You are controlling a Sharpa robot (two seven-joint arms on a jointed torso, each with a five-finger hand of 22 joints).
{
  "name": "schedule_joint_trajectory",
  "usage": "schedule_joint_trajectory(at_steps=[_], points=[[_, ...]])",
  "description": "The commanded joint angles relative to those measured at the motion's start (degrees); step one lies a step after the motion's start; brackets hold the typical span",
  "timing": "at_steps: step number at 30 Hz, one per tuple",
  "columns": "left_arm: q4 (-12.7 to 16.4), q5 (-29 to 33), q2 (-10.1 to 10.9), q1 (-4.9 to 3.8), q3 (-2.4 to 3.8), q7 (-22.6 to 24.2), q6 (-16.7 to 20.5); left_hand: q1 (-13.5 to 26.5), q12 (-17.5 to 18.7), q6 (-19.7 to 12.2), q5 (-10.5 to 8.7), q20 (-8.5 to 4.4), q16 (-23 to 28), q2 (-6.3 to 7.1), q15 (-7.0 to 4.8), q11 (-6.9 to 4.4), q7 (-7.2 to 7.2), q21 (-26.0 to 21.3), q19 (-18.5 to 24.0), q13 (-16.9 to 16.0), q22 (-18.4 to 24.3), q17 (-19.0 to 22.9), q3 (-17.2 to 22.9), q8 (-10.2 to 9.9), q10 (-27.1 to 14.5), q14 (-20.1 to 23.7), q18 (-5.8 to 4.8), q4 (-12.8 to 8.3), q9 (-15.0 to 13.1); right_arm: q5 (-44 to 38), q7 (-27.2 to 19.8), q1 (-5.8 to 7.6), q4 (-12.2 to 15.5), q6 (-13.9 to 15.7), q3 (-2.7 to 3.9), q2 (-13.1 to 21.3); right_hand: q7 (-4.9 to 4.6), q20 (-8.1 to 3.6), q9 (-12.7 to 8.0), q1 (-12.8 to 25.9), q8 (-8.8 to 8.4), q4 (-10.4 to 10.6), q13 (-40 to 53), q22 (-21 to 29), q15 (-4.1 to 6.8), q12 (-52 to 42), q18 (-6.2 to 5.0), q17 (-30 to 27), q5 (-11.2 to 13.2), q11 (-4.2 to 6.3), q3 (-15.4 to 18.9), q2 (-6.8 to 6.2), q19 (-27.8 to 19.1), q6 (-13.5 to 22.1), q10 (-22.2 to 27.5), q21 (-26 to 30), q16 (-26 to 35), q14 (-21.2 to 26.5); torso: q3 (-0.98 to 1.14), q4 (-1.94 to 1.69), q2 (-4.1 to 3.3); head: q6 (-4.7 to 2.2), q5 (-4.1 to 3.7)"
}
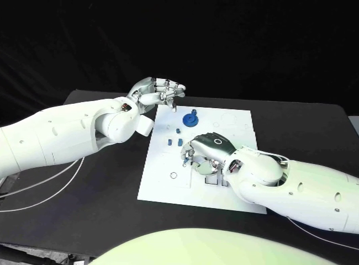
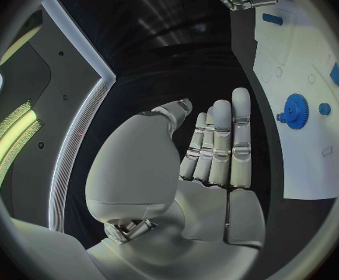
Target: Assemble the parts on the task board
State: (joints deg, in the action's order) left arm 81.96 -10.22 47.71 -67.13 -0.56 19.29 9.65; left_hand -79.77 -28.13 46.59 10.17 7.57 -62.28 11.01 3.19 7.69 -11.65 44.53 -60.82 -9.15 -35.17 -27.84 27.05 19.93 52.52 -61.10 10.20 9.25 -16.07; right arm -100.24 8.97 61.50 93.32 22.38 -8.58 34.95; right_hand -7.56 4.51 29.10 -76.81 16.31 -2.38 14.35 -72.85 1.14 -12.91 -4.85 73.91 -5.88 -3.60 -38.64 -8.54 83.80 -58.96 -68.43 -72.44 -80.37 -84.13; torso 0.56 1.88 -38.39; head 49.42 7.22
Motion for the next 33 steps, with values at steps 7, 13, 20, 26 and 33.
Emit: schedule_joint_trajectory(at_steps=[7, 13, 20, 26, 33], points=[[0.1, 0.2, -0.1, -0.03, 0.04, 0.0, -1.3, -0.4, -0.4, -0.2, 0.15, 0.3, 0.2, 0.11, -0.12, -0.08, -0.04, -0.3, -0.2, -0.1, 0.1, 0.1, 0.2, -0.3, -0.3, 0.4, 0.31, 0.0, 0.1, -0.3, -0.3, -0.2, -0.1, -2.7, -0.04, -0.1, 0.03, -0.3, 0.1, 0.8, 0.05, 0.2, 0.0, 0.2, 0.26, 0.5, 0.38, -0.2, -0.2, 0.32, 0.6, 0.21, 0.0, -0.2, 0.0, 0.4, -0.1, -2.6, -0.03, -0.02, 0.04, 0.29, 0.03], [0.0, 0.2, -0.1, -0.03, 0.04, 0.0, -1.3, -0.4, -0.4, -0.2, 0.15, 0.3, 0.2, 0.11, -0.12, -0.08, -0.04, -0.3, -0.2, -0.1, 0.1, 0.1, 0.2, -0.3, -0.3, 0.4, 0.31, 0.0, 0.1, -0.3, -0.3, -0.35, -0.4, -2.9, -0.06, -0.4, 0.03, -0.3, 0.1, 0.8, 0.05, 0.3, 0.0, 0.2, 0.26, 0.5, 0.37, -0.2, -0.2, 0.32, 0.6, 0.22, 0.0, -0.2, 0.0, 0.4, -0.2, -2.6, 0.0, -0.02, 0.01, 0.28, 0.0], [0.1, 0.2, -0.1, -0.03, 0.04, 0.0, -1.4, -0.4, -0.4, -0.2, 0.15, 0.3, 0.2, 0.11, -0.12, -0.08, -0.04, -0.3, -0.2, -0.1, 0.1, 0.1, 0.2, -0.3, -0.3, 0.4, 0.31, 0.0, 0.1, -0.4, -0.1, -0.57, -0.8, -3.2, -0.08, -0.7, 0.03, -0.3, 0.1, 0.8, 0.05, 0.3, 0.0, 0.2, 0.26, 0.5, 0.37, -0.2, -0.2, 0.32, 0.6, 0.22, 0.0, -0.2, 0.0, 0.4, -0.2, -2.6, -0.03, 0.02, 0.03, 0.39, 0.04], [0.1, 0.2, -0.1, -0.03, 0.04, -0.1, -1.4, -0.5, -0.5, -0.3, 0.15, 0.36, 0.2, 0.05, -0.07, -0.04, -0.06, -0.4, -0.2, -0.1, 0.2, 0.1, 0.2, -0.3, -0.4, 0.5, 0.32, 0.0, 0.1, -0.5, 0.0, -0.69, -1.2, -3.6, -0.1, -1.2, 0.03, -0.3, 0.1, 0.8, 0.05, 0.3, 0.0, 0.2, 0.26, 0.5, 0.37, -0.2, -0.2, 0.32, 0.6, 0.22, 0.0, -0.2, 0.0, 0.4, -0.2, -2.6, -0.03, -0.01, 0.0, 0.49, 0.1], [0.1, 0.2, 0.0, -0.03, 0.04, -0.2, -1.6, -0.5, -0.5, -0.3, 0.15, 0.36, 0.2, 0.05, -0.07, -0.04, -0.06, -0.4, -0.2, -0.1, 0.2, 0.1, 0.2, -0.3, -0.4, 0.5, 0.32, 0.0, 0.1, -1.0, 0.4, -0.87, -1.8, -4.5, -0.2, -1.8, 0.06, -0.3, 0.2, 1.0, 0.04, 0.3, 0.0, 0.2, 0.26, 0.6, 0.36, -0.2, -0.3, 0.33, 0.7, 0.27, 0.0, -0.2, 0.0, 0.4, -0.1, -2.6, -0.04, -0.03, 0.0, 0.58, 0.1]])
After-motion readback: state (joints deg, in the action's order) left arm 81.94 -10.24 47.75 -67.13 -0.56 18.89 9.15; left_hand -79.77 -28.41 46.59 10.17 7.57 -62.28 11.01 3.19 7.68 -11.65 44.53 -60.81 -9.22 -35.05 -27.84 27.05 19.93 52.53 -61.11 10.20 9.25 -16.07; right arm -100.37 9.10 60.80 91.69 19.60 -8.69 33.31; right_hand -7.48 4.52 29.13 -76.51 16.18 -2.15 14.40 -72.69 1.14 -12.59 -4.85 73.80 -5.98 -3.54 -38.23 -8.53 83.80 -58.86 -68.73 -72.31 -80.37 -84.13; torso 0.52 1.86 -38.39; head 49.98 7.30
